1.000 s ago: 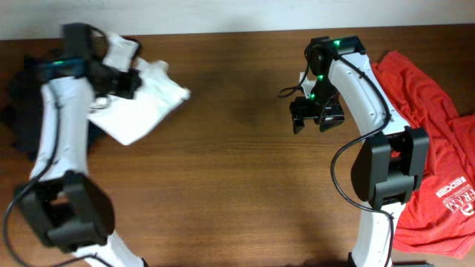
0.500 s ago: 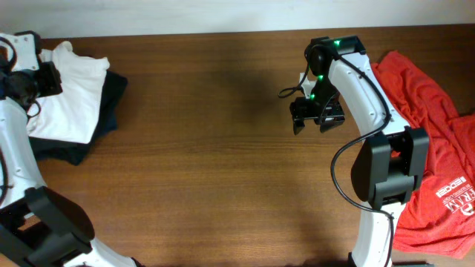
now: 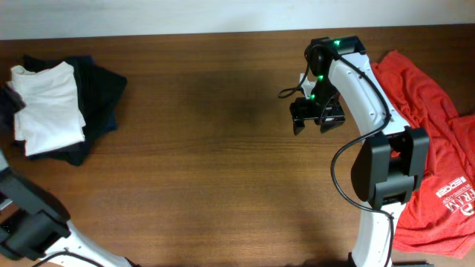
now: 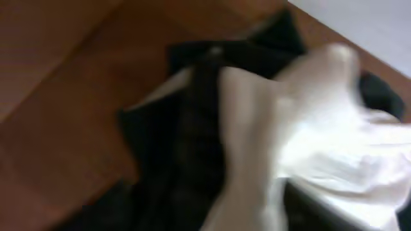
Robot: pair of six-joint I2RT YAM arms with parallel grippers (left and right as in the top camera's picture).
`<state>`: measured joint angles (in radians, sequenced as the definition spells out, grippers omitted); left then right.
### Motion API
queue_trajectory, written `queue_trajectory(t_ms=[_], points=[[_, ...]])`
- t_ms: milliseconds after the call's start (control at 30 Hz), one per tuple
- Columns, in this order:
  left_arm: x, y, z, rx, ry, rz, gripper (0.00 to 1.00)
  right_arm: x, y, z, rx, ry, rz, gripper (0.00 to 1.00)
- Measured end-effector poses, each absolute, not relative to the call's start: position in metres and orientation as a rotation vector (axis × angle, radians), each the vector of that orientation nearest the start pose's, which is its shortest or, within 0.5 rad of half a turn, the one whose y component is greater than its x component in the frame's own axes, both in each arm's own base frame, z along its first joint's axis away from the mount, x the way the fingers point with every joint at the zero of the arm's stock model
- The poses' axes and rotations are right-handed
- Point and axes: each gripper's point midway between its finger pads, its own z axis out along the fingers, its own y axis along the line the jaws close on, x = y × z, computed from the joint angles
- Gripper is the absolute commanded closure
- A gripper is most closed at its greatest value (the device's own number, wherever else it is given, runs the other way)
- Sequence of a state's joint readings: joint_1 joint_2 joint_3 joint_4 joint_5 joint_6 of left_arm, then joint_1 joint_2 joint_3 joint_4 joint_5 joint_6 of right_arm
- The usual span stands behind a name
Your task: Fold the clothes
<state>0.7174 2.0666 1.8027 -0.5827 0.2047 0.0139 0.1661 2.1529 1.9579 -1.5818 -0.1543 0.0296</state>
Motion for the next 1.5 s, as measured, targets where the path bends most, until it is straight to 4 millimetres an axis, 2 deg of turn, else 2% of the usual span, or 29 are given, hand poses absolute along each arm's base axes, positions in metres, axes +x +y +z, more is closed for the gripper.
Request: queue_trajectory(t_ms=[100, 133, 200, 267, 300, 367, 400, 467, 500, 533, 600, 667, 733, 767, 800, 833, 933, 967, 1000, 1067, 1100, 1133, 1200, 1233, 1300, 1333, 1400, 1433, 1500], points=[[0.433, 0.358, 0.173, -0.811, 2.229, 0.067, 0.01, 0.358, 0.087, 0.107, -0.201, 3.347, 0.224, 0.25], [0.438, 0.356, 0.183, -0.794, 2.204, 0.039, 0.01, 0.358, 0.087, 0.107, -0.201, 3.347, 0.224, 0.25], [0.449, 0.340, 0.210, -0.725, 2.157, -0.031, 0.01, 0.358, 0.087, 0.107, -0.203, 3.347, 0.224, 0.25], [0.461, 0.296, 0.264, -0.567, 2.087, -0.173, 0.01, 0.358, 0.087, 0.107, -0.201, 3.347, 0.224, 0.25], [0.464, 0.273, 0.283, -0.496, 2.066, -0.248, 0.01, 0.358, 0.087, 0.107, -0.201, 3.347, 0.224, 0.21], [0.467, 0.211, 0.310, -0.357, 2.063, -0.441, 0.01, 0.358, 0.087, 0.107, -0.201, 3.347, 0.224, 0.01], [0.467, 0.179, 0.306, -0.333, 2.113, -0.531, 0.01, 0.358, 0.087, 0.107, -0.203, 3.347, 0.224, 0.02], [0.467, 0.140, 0.283, -0.343, 2.234, -0.580, 0.01, 0.358, 0.089, 0.107, -0.199, 3.347, 0.248, 0.01], [0.466, 0.116, 0.265, -0.347, 2.335, -0.548, 0.01, 0.357, 0.091, 0.107, -0.196, 3.346, 0.268, 0.01], [0.465, 0.082, 0.249, -0.306, 2.434, -0.514, 0.01, 0.358, 0.093, 0.108, -0.190, 3.342, 0.293, 0.01], [0.459, 0.041, 0.230, -0.237, 2.556, -0.476, 0.01, 0.359, 0.092, 0.109, -0.154, 3.340, 0.355, 0.01], [0.446, -0.005, 0.205, -0.131, 2.712, -0.400, 0.01, 0.363, 0.076, 0.111, -0.047, 3.331, 0.424, 0.02], [0.422, -0.026, 0.182, -0.076, 2.868, -0.322, 0.01, 0.358, 0.051, 0.114, 0.102, 3.357, 0.485, 0.01], [0.416, -0.029, 0.177, -0.064, 2.904, -0.303, 0.01, 0.355, 0.046, 0.115, 0.130, 3.367, 0.492, 0.01], [0.394, -0.031, 0.168, -0.064, 3.012, -0.274, 0.01, 0.346, 0.033, 0.119, 0.210, 3.400, 0.517, 0.01], [0.382, -0.030, 0.164, -0.069, 3.072, -0.261, 0.01, 0.345, 0.028, 0.120, 0.237, 3.401, 0.525, 0.01], [0.344, -0.024, 0.162, -0.095, 3.234, -0.218, 0.01, 0.333, 0.026, 0.115, 0.266, 3.429, 0.550, 0.01], [0.331, -0.023, 0.163, -0.101, 3.289, -0.204, 0.01, 0.318, 0.028, 0.111, 0.278, 3.470, 0.563, 0.01], [0.328, -0.021, 0.164, -0.102, 3.302, -0.194, 0.01, 0.305, 0.029, 0.109, 0.284, 3.494, 0.569, 0.01], [0.331, -0.023, 0.159, -0.085, 3.263, -0.183, 0.01, 0.300, 0.030, 0.100, 0.252, 3.404, 0.555, 0.01], [0.330, -0.024, 0.159, -0.073, 3.235, -0.177, 0.01, 0.300, 0.030, 0.100, 0.223, 3.307, 0.536, 0.01], [0.328, -0.025, 0.160, -0.049, 3.177, -0.158, 0.01, 0.290, 0.031, 0.107, 0.207, 3.243, 0.526, 0.01], [0.328, -0.026, 0.170, -0.016, 3.041, -0.119, 0.01, 0.294, 0.031, 0.116, 0.151, 3.054, 0.488, 0.01], [0.310, -0.026, 0.186, 0.008, 2.863, -0.110, 0.01, 0.287, 0.031, 0.121, 0.132, 2.976, 0.469, 0.01], [0.298, -0.024, 0.204, 0.012, 2.656, -0.101, 0.01, 0.274, 0.031, 0.127, 0.106, 2.876, 0.443, 0.01], [0.281, -0.021, 0.211, 0.011, 2.555, -0.095, 0.01, 0.270, 0.031, 0.131, 0.094, 2.830, 0.431, 0.01], [0.261, -0.020, 0.219, 0.015, 2.395, -0.099, 0.01, 0.261, 0.028, 0.137, 0.082, 2.759, 0.387, 0.01], [0.242, -0.019, 0.215, 0.014, 2.339, -0.098, 0.01, 0.252, 0.026, 0.143, 0.079, 2.722, 0.358, 0.01], [0.228, -0.018, 0.216, 0.016, 2.254, -0.100, 0.01, 0.241, 0.023, 0.153, 0.077, 2.682, 0.316, 0.01]])
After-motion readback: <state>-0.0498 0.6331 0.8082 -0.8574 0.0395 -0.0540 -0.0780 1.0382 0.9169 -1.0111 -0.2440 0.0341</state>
